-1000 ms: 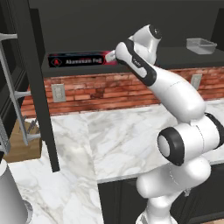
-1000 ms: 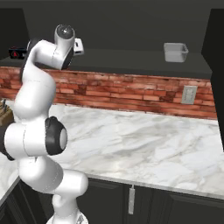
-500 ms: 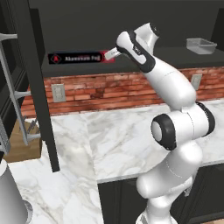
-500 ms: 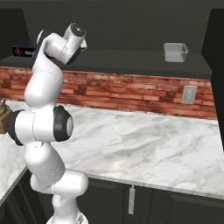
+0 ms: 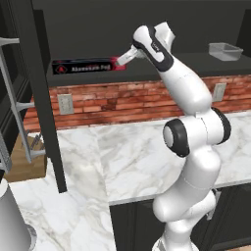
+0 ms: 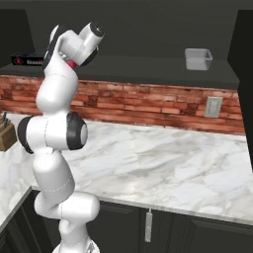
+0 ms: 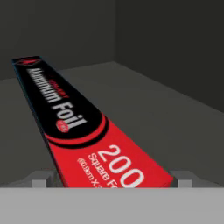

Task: Retrieve the tupperware and aluminum foil from the cabinet and place them on the dining counter near the plate with carrot and cucumber to prepare for storing leftovers.

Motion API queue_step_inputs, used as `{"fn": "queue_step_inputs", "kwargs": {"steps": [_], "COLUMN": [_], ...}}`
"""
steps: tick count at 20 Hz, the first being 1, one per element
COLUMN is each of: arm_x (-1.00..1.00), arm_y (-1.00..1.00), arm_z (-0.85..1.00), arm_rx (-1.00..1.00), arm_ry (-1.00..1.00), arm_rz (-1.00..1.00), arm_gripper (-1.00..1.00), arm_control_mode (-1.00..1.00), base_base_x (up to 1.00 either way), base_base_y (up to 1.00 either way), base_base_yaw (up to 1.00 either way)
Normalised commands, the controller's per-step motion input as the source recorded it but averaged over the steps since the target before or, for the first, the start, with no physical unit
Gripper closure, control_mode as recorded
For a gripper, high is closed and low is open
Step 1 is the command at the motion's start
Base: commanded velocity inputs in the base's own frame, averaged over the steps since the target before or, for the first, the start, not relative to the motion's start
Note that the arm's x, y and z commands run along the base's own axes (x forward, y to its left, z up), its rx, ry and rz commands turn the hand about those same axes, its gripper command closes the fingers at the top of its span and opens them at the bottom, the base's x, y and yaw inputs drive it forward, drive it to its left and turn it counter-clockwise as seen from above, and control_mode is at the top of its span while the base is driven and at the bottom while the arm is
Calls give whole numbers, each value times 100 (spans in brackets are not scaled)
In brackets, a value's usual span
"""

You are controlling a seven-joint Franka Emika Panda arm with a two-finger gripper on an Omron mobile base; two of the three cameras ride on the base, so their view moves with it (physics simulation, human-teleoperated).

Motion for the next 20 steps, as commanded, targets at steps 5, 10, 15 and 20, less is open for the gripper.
{"fn": "queue_step_inputs", "kwargs": {"steps": [5, 10, 15, 20], "arm_x": [0, 0, -24, -63], "arm_y": [58, 7, -2, -16], "arm_z": [-56, -25, -49, -11], "arm_rx": [-6, -1, 0, 0], "arm_ry": [5, 0, -12, -33], "arm_rz": [15, 3, -1, -10], "arm_gripper": [100, 100, 100, 100], "arm_control_mode": [-100, -100, -100, -100], "base_base_x": [0, 0, 0, 0], "base_base_y": [0, 0, 0, 0], "base_base_yaw": [0, 0, 0, 0]}}
